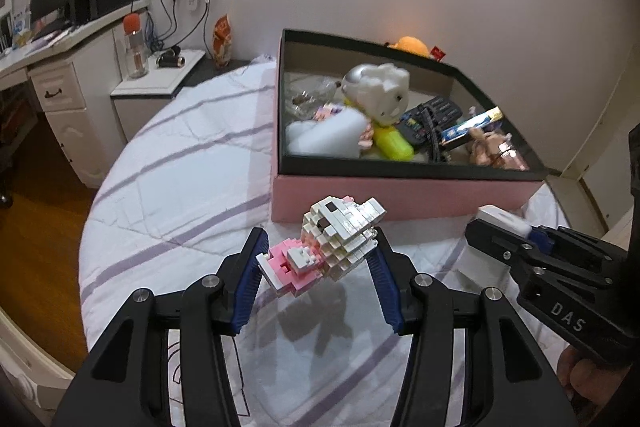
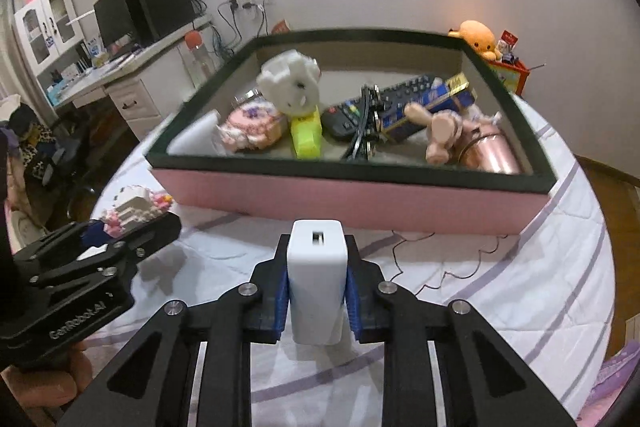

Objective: Organize rigid objects
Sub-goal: 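Grasp the pink block figure with the left tool while the right tool grasps the white charger, then lower the block figure into the box with the left tool while the right tool drops the charger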

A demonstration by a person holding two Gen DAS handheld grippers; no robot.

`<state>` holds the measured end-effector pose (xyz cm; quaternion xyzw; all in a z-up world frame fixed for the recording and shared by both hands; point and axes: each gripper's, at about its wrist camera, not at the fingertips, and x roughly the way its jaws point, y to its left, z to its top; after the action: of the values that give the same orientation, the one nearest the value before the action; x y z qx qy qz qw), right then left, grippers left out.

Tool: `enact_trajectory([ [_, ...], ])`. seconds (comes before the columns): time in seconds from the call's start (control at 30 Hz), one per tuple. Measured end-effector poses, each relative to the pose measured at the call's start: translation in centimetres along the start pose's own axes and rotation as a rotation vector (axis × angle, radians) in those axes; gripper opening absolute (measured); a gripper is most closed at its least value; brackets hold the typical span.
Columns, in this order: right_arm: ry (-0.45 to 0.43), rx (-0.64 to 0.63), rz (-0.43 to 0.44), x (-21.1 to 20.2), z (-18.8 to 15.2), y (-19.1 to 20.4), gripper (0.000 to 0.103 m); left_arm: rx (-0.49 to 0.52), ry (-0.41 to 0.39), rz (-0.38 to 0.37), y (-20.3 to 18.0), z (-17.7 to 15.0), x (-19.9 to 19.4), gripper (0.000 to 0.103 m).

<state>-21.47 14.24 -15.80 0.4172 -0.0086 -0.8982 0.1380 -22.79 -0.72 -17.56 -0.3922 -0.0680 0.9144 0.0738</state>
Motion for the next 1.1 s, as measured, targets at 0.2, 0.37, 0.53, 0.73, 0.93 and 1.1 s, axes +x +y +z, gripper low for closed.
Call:
enact_trajectory([
  [0.2,-0.046,0.0,0.018,-2.1,0.8,-0.3,0.024,0.016,-0.037,-0.007,-0.7,1.2,-1.3,0.051],
  [0.37,-0.1,-0.009,0.021,-3.7,2.5,-0.3,0.024,0.038,-0.081,-0.011,-1.3,2.9,-2.4,0.051],
  [0.53,-0.134,-0.015,0.022,-4.9,3.5,-0.6,0.023,0.056,-0.112,-0.016,-2.0,4.2,-2.9,0.051],
  [0.73,-0.166,-0.03,0.023,-5.6,4.9,-0.5,0.024,0.077,-0.13,-0.029,-2.9,5.2,-2.9,0.051],
  [0.93,-0.201,-0.043,0.016,-5.4,7.3,-0.6,0.024,0.096,-0.158,-0.044,-4.2,7.5,-2.0,0.051],
  [1.1,-0.176,-0.026,-0.005,-2.1,9.1,-1.9,0.024,0.097,-0.141,-0.039,-4.7,9.1,0.7,0.051],
])
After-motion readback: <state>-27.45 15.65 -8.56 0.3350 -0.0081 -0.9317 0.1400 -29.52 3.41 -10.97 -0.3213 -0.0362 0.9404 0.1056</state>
